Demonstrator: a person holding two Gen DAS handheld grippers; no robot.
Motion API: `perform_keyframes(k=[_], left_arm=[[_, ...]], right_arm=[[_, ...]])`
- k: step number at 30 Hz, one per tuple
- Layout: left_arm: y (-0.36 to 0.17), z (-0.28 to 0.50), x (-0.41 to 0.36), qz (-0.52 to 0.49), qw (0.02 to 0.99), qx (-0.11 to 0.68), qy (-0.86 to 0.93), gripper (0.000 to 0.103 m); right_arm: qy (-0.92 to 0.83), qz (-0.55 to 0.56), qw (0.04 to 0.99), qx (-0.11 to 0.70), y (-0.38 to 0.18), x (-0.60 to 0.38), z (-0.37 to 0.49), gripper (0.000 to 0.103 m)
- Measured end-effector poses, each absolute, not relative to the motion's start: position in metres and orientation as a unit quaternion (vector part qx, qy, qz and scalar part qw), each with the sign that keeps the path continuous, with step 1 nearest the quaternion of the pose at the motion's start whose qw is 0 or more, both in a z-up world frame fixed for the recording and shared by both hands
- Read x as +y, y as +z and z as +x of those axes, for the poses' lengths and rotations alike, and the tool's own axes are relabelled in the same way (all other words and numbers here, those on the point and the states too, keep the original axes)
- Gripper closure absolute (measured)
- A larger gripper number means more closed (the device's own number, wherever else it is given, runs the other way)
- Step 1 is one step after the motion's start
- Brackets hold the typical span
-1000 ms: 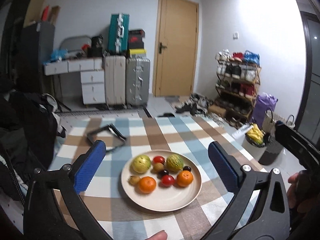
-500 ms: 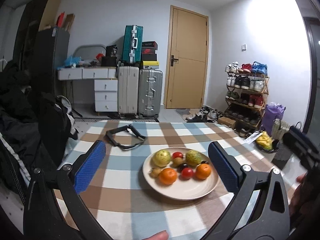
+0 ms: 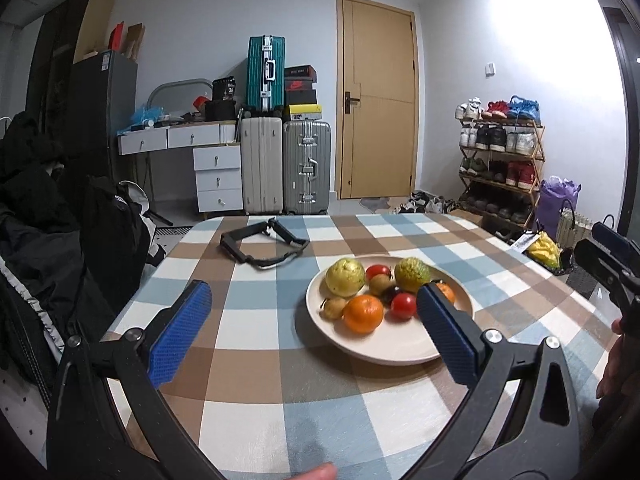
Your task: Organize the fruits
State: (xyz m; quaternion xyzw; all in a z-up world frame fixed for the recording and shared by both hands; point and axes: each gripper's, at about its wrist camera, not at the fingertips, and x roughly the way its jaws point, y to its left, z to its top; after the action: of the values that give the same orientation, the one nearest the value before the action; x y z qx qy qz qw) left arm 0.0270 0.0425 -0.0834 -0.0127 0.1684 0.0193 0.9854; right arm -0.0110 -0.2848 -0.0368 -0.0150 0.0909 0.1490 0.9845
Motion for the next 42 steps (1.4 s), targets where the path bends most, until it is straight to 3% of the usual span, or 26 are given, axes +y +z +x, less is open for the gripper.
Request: perform_keyframes(k=[9,13,42], left_arm=[[-0.096,0.041,0.043,-0.009,0.982,0.189,0.017,0.001],[-0.098,0.042,0.044,-0.015,0.983,0.181,0.018,0.001],[-0.097,0.034,0.036,-0.007,0.987,0.162,0.014,0.001]], right_arm=[[0.151,-0.022,0.98,0.128,-0.051,-0.279,0.008,0.0],[0.137,-0.021,0.974,0.179,-0.058,-0.277,0.025,0.0],[0.146,-0.028,0.975,0.166,-0.059,-0.274,0.021,0.0]])
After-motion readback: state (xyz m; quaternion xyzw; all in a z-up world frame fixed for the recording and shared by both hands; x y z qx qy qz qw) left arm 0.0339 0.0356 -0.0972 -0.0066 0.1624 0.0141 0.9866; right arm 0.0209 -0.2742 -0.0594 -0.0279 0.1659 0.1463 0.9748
